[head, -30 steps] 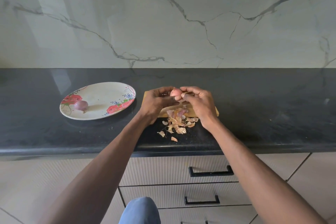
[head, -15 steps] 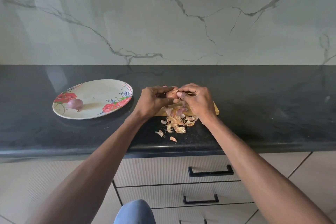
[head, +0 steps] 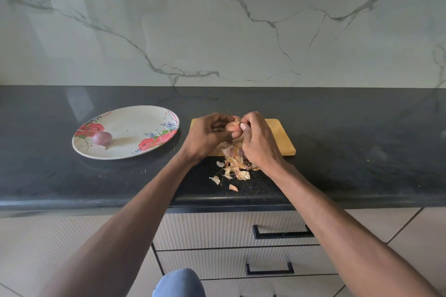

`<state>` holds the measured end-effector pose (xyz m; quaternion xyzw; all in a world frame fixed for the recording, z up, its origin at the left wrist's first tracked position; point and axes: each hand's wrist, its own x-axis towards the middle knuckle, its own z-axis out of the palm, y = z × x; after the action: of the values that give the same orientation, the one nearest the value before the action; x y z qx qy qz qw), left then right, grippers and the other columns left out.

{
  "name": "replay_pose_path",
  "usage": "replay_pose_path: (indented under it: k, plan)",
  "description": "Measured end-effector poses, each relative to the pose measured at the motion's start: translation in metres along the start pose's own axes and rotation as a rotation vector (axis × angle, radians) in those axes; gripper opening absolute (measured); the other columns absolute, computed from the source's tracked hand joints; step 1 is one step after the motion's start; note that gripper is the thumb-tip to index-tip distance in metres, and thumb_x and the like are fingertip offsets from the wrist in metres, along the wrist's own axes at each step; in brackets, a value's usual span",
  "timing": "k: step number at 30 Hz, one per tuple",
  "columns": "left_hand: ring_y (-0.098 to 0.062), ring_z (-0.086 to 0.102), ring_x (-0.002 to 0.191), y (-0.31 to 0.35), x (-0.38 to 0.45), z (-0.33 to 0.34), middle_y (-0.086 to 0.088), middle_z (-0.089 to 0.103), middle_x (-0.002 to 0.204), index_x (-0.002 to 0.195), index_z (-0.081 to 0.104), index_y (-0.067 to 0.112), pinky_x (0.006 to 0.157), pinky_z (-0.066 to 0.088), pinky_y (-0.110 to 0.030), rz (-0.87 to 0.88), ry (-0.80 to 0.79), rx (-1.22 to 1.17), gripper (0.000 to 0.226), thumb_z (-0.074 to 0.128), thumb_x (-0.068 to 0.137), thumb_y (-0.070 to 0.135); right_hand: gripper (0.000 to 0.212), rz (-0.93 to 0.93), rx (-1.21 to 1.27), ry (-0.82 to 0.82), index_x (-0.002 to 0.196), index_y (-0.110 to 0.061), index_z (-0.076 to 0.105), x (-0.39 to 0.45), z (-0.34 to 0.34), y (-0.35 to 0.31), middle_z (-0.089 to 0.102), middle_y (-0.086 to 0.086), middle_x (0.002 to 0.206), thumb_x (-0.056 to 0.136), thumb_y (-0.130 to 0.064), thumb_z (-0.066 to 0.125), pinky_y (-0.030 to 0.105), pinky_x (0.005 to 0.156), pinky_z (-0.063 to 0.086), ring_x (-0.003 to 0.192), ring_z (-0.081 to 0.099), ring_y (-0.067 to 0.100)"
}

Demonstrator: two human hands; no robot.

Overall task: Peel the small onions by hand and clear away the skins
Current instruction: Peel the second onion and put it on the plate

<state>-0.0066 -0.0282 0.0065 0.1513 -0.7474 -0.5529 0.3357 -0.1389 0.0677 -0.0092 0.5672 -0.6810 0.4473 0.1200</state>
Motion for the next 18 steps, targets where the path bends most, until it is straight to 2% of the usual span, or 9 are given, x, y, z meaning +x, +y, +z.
replay_pose_path:
  k: [2,5,8,10,14,16,18]
  plan:
    - [-0.023,0.069,0.091,0.004,0.000,0.001,-0.019,0.073,0.107,0.111,0.067,0.006,0.081,0.059,-0.032,0.011,-0.018,-0.057,0.028,0.075,0.085,0.000,0.009,0.013,0.005,0.030,0.097,-0.002,0.051,0.000,0.001,0.001,0.057,0.009,0.095,0.097,0.007,0.049,0.013,0.066,0.039,0.085,0.058,0.023]
    - [-0.028,0.067,0.096,0.005,0.001,-0.004,-0.026,0.069,0.116,0.121,0.063,-0.005,0.083,0.058,-0.034,0.003,-0.034,-0.177,0.029,0.066,0.093,0.000,0.008,0.052,0.038,0.051,0.096,0.000,0.053,-0.001,-0.005,-0.002,0.053,0.007,0.092,0.097,0.007,0.051,0.008,0.064,0.037,0.080,0.049,0.017]
    - [-0.031,0.066,0.105,0.005,0.001,-0.008,-0.026,0.066,0.123,0.124,0.062,-0.003,0.093,0.056,-0.039,-0.050,-0.055,-0.243,0.029,0.060,0.096,-0.002,0.009,0.085,0.124,0.078,0.099,-0.003,0.061,-0.002,-0.011,-0.004,0.063,0.005,0.094,0.093,0.005,0.061,0.007,0.068,0.042,0.083,0.057,0.014]
    - [-0.032,0.066,0.105,0.006,-0.001,-0.008,-0.025,0.066,0.124,0.123,0.064,0.000,0.095,0.056,-0.039,-0.073,-0.054,-0.265,0.028,0.058,0.096,-0.003,0.016,0.097,0.214,0.123,0.103,-0.008,0.069,-0.002,-0.015,-0.006,0.069,0.001,0.096,0.090,0.000,0.067,0.012,0.075,0.050,0.086,0.063,0.011]
    - [-0.028,0.070,0.098,0.010,-0.004,-0.008,-0.021,0.070,0.117,0.121,0.065,0.000,0.089,0.058,-0.035,-0.063,-0.014,-0.274,0.034,0.069,0.088,0.003,0.017,0.100,0.288,0.161,0.101,-0.006,0.078,-0.003,-0.018,-0.009,0.071,-0.003,0.095,0.087,-0.016,0.078,0.018,0.078,0.054,0.089,0.067,0.009]
    - [-0.028,0.069,0.094,0.012,-0.006,-0.008,-0.021,0.071,0.113,0.116,0.068,-0.002,0.086,0.057,-0.035,-0.051,0.015,-0.233,0.039,0.076,0.079,0.008,0.018,0.112,0.286,0.168,0.100,-0.004,0.078,-0.003,-0.018,-0.008,0.071,-0.003,0.093,0.085,-0.013,0.079,0.014,0.074,0.053,0.085,0.066,0.002]
    - [-0.023,0.069,0.087,0.014,-0.007,-0.007,-0.017,0.074,0.106,0.111,0.072,0.002,0.081,0.058,-0.029,-0.039,0.039,-0.169,0.033,0.078,0.079,0.004,0.014,0.102,0.265,0.179,0.097,-0.002,0.079,-0.005,-0.018,-0.008,0.071,-0.002,0.090,0.085,-0.008,0.079,0.008,0.067,0.049,0.078,0.065,-0.005]
